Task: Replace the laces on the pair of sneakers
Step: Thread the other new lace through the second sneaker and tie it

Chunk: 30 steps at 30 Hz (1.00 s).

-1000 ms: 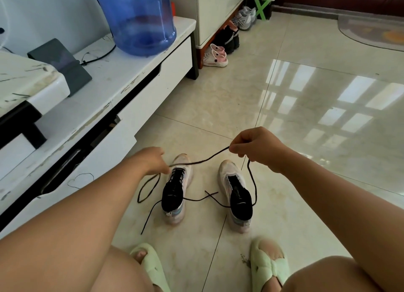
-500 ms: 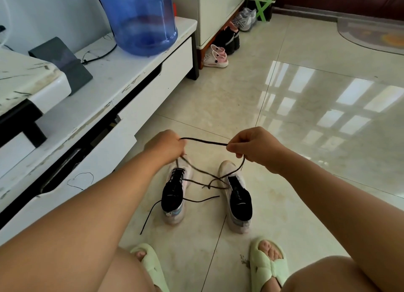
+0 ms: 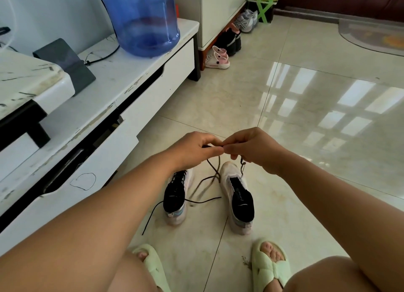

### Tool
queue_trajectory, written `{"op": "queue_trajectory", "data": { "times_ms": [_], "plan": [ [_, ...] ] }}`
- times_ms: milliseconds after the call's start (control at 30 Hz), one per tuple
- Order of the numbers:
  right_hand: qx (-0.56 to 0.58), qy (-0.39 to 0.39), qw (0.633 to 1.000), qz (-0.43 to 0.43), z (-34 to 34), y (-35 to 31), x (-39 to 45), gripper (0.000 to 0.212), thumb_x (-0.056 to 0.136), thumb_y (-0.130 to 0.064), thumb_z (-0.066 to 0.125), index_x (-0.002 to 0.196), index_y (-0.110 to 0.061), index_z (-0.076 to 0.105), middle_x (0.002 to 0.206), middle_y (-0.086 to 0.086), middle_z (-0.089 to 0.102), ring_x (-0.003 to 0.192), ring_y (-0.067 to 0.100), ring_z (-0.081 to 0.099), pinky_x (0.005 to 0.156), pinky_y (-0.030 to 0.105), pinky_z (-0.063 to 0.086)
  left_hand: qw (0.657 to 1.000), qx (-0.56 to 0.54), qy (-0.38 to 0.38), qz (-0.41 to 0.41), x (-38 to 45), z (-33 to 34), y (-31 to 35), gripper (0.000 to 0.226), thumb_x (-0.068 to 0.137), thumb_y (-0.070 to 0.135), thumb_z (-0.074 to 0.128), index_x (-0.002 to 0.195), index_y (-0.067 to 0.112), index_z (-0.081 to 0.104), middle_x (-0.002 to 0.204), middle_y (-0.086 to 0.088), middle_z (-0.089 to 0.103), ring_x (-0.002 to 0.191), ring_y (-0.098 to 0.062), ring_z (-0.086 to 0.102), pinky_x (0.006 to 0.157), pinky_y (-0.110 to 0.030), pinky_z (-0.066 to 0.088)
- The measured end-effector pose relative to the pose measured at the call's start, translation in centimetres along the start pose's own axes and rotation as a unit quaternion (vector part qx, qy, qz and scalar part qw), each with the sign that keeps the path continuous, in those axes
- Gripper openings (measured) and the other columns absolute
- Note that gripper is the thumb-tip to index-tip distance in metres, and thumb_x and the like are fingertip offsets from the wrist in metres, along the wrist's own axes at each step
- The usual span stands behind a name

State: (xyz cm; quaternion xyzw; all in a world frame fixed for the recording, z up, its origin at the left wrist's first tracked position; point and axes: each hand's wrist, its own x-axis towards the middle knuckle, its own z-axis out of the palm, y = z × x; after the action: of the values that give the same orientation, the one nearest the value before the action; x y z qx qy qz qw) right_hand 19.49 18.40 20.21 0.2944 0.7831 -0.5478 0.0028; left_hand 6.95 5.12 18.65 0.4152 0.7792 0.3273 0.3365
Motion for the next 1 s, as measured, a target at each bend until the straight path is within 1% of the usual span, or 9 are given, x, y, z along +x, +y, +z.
{"op": "queue_trajectory", "data": {
  "times_ms": [100,233,300,400,500,600,733,867,1000],
  "plan": [
    [-0.007,0.013,1.000,0.009,-0.4,0.1,0.1,0.006,0.080,-0.017,0.071,0.076,-0.019,0.073,0.056,-0.004,0.061,0.046,0.007,0.042,0.043,0.017,0.035,0.992,0.105,0.070,0.000,0.4,-0.1,0.3,0.015,0.087,0.031,0.058,0.076,0.028,0.067,0.065,0.010,0.056,0.060,-0.004,0.050,0.056,-0.023,0.035],
    [0.001,0.029,0.999,0.047,-1.3,1.1,-0.1,0.004,0.081,-0.014,0.070,0.080,-0.011,0.073,0.055,-0.003,0.061,0.046,0.010,0.038,0.046,0.019,0.033,0.954,0.191,0.206,-0.105,0.6,-1.8,-0.7,0.024,0.088,0.022,0.048,0.082,0.007,0.066,0.079,-0.009,0.063,0.079,-0.030,0.057,0.062,-0.027,0.040],
    [0.007,0.039,0.998,0.058,-1.7,1.4,-0.1,0.006,0.080,-0.014,0.070,0.078,-0.009,0.072,0.053,-0.003,0.060,0.044,0.009,0.037,0.044,0.019,0.031,0.938,0.166,0.263,-0.152,0.4,-3.0,-1.8,0.026,0.089,0.020,0.044,0.085,0.005,0.065,0.085,-0.012,0.064,0.082,-0.032,0.058,0.067,-0.030,0.044],
    [0.013,0.056,0.996,0.067,-2.1,1.8,0.0,0.009,0.079,-0.016,0.072,0.076,-0.008,0.072,0.050,-0.004,0.060,0.041,0.008,0.036,0.040,0.016,0.031,0.917,0.136,0.308,-0.214,0.0,-4.5,-3.6,0.025,0.090,0.020,0.041,0.074,0.008,0.056,0.077,-0.009,0.059,0.069,-0.029,0.050,0.056,-0.027,0.034],
    [0.000,0.068,0.995,0.078,-2.4,2.1,0.0,0.015,0.079,-0.022,0.073,0.072,-0.009,0.071,0.050,-0.004,0.060,0.044,0.009,0.038,0.041,0.015,0.033,0.907,0.112,0.304,-0.268,-0.6,-4.9,-5.3,0.026,0.090,0.019,0.042,0.067,0.010,0.050,0.068,-0.006,0.052,0.059,-0.024,0.043,0.052,-0.024,0.028],
    [-0.019,0.081,0.991,0.102,-2.8,2.7,0.2,0.019,0.080,-0.026,0.072,0.071,-0.009,0.070,0.052,0.000,0.062,0.042,0.008,0.039,0.040,0.015,0.033,0.906,0.068,0.292,-0.298,-0.7,-4.9,-6.5,0.021,0.089,0.019,0.045,0.077,0.008,0.060,0.070,-0.008,0.056,0.061,-0.025,0.047,0.057,-0.024,0.033],
    [0.056,0.065,0.988,0.125,-3.4,3.7,0.5,0.010,0.087,-0.006,0.060,0.090,-0.013,0.066,0.058,0.007,0.066,0.034,0.007,0.037,0.037,0.017,0.032,0.915,0.029,0.305,-0.264,-0.3,-4.3,-6.4,0.017,0.086,0.018,0.047,0.072,0.014,0.054,0.068,-0.006,0.050,0.066,-0.026,0.042,0.060,-0.027,0.033],
    [0.176,0.077,0.976,0.106,-4.1,4.3,1.4,0.023,0.090,0.005,0.046,0.090,-0.009,0.064,0.067,0.013,0.064,0.045,0.016,0.054,0.044,0.022,0.045,0.944,-0.025,0.272,-0.184,0.9,-2.4,-4.5,0.021,0.090,0.021,0.049,0.110,0.024,0.053,0.090,-0.003,0.060,0.073,-0.019,0.055,0.063,-0.025,0.040],
    [0.268,0.044,0.959,0.082,-4.6,6.8,2.7,0.038,0.083,0.013,0.033,0.094,-0.003,0.066,0.083,0.015,0.069,0.068,0.023,0.069,0.062,0.028,0.054,0.943,-0.196,0.166,-0.211,3.4,0.7,-2.9,0.016,0.089,0.006,0.044,0.084,0.012,0.057,0.080,-0.008,0.060,0.055,-0.012,0.047,0.047,-0.021,0.037]
  ]
}}
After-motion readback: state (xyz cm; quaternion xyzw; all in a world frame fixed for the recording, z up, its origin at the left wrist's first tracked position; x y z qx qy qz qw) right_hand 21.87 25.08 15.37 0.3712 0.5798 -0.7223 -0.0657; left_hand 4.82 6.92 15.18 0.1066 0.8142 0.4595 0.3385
